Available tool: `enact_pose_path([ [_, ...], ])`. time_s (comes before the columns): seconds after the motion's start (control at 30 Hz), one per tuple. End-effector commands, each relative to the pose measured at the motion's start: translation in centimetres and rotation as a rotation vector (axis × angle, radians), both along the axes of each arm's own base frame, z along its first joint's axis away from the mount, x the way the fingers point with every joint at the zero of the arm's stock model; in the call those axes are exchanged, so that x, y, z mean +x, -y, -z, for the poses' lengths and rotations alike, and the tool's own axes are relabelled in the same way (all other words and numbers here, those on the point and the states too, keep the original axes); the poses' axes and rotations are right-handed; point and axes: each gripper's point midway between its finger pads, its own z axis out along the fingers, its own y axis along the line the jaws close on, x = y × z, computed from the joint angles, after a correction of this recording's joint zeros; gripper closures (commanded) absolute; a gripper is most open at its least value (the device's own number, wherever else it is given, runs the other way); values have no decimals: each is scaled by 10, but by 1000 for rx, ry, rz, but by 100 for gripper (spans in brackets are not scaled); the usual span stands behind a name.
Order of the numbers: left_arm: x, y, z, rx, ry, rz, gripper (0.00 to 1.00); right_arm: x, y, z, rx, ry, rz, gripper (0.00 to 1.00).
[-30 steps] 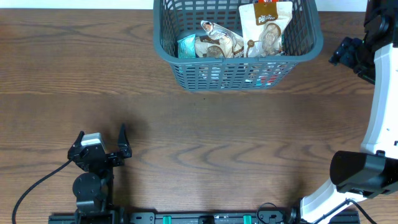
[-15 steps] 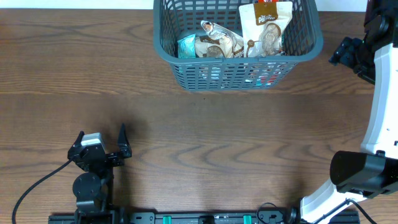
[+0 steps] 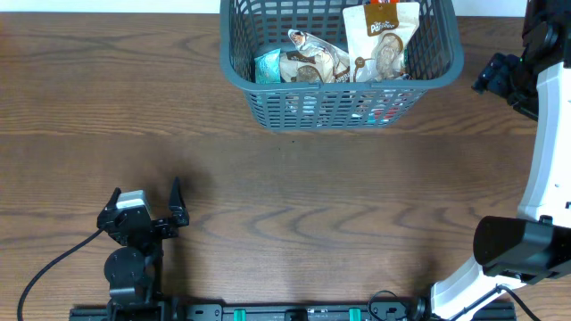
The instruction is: Pack container
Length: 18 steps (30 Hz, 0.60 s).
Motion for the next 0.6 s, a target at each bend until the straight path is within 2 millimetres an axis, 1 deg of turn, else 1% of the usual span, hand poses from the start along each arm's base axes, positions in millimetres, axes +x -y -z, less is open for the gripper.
enact_pose_path([
  [0.0, 0, -1, 15, 15, -35, 0, 1, -2, 6, 1, -13, -3, 30, 1],
  [0.13, 0, -1, 15, 15, -35, 0, 1, -3, 6, -1, -15, 0, 29, 1],
  [0.2, 0, -1, 15, 15, -35, 0, 1, -4, 6, -6, -19, 17, 30, 1],
  [0.27, 0, -1, 15, 15, -35, 0, 1, -2, 8, -17, -37, 68, 34, 1],
  [0.37, 0, -1, 15, 15, -35, 0, 1, 2, 5, -39, -43, 173, 26, 1],
  [0.47, 0, -1, 15, 15, -35, 0, 1, 4, 1, -68, -64, 295, 16, 1],
  [0.5, 0, -1, 15, 15, -35, 0, 1, 3, -1, -80, -72, 345, 12, 1],
  [0.57, 0, -1, 15, 15, -35, 0, 1, -1, -6, -101, -84, 434, 1, 1],
])
